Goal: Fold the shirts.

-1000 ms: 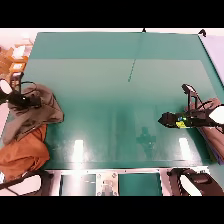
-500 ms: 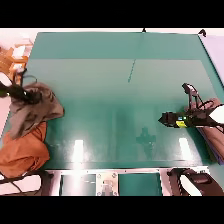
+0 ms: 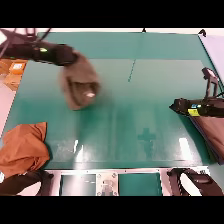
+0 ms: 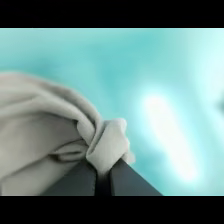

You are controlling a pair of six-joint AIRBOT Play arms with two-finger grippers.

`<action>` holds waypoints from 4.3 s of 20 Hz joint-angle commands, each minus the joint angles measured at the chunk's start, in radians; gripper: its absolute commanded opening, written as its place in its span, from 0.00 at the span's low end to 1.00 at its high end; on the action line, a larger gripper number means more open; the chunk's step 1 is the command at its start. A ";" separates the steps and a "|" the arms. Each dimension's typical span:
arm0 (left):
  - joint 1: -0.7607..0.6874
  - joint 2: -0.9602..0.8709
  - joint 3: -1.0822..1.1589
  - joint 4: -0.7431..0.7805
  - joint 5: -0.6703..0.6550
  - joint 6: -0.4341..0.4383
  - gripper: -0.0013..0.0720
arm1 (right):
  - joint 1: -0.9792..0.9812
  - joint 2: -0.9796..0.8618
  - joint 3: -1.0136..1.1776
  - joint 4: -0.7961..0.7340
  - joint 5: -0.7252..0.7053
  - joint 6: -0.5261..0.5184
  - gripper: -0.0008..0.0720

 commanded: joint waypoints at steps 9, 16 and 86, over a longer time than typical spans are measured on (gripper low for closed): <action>-0.312 -0.320 0.033 -0.055 -0.090 -0.139 1.00 | -0.044 0.000 0.019 -0.009 0.036 -0.005 0.57; -0.065 -0.254 0.021 0.002 -0.530 -0.144 0.99 | -0.251 -0.286 0.051 0.103 0.017 -0.137 0.71; 0.115 -0.461 0.186 0.660 -0.308 -0.046 0.74 | -0.373 -0.587 0.203 0.472 -0.020 -0.458 0.66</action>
